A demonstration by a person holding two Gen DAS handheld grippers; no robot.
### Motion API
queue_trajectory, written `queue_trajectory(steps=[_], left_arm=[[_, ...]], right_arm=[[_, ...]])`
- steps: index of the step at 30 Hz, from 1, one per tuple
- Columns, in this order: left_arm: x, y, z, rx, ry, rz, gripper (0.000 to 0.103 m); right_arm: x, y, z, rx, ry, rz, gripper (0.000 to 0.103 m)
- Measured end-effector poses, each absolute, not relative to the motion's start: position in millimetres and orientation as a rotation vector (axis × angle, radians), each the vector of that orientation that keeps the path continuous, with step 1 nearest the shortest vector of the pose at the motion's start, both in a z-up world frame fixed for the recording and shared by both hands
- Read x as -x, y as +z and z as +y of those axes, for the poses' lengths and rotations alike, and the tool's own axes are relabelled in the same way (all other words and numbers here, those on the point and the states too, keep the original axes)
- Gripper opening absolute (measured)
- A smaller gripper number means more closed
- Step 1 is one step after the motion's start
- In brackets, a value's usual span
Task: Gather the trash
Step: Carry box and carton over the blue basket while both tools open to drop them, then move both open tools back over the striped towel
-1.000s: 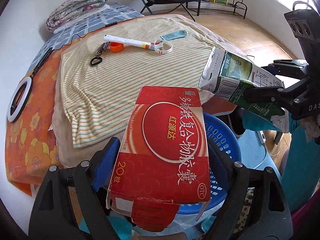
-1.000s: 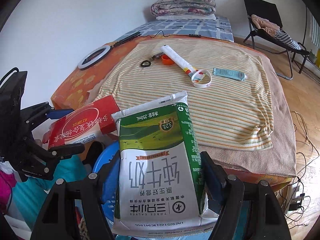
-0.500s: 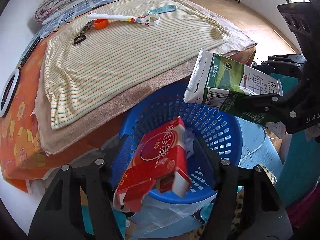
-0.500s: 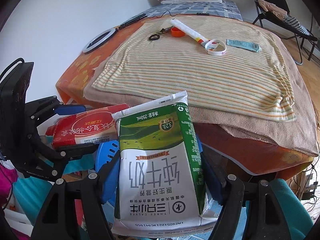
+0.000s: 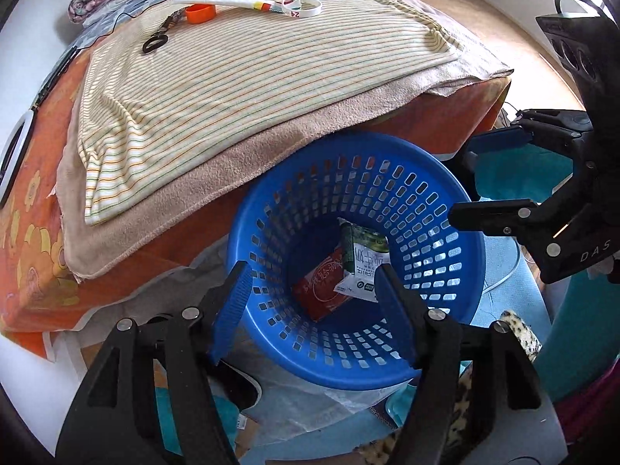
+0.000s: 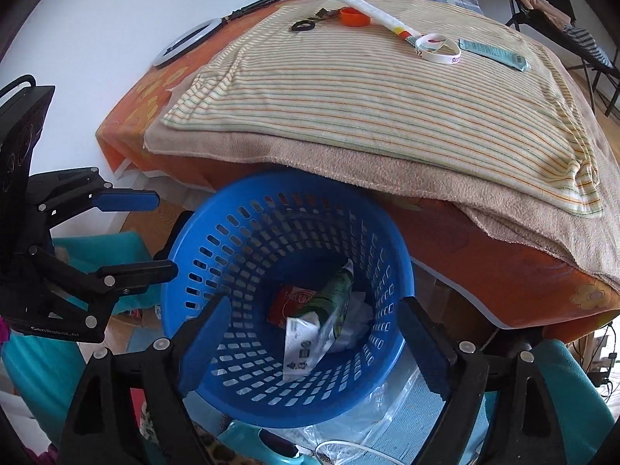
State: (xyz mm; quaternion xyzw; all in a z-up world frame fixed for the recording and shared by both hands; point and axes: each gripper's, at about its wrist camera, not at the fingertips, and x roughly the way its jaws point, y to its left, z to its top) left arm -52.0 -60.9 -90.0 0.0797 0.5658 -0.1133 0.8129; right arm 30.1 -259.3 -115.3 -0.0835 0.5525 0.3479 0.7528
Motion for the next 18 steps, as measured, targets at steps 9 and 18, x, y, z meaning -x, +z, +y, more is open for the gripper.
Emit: queue_trajectory(steps=[9, 18], left_arm=[[48.7, -83.1, -56.9, -0.142, -0.227, 1.189, 0.068], [42.9, -71.0, -52.8, -0.109, -0.209, 1.138, 0.068]], right_arm=[[-34.7, -112.1, -264.3, 0.180, 0.720, 1.201, 0.089], [-37.4, -102.0, -268.1, 0.167, 0.713, 1.166, 0.089]])
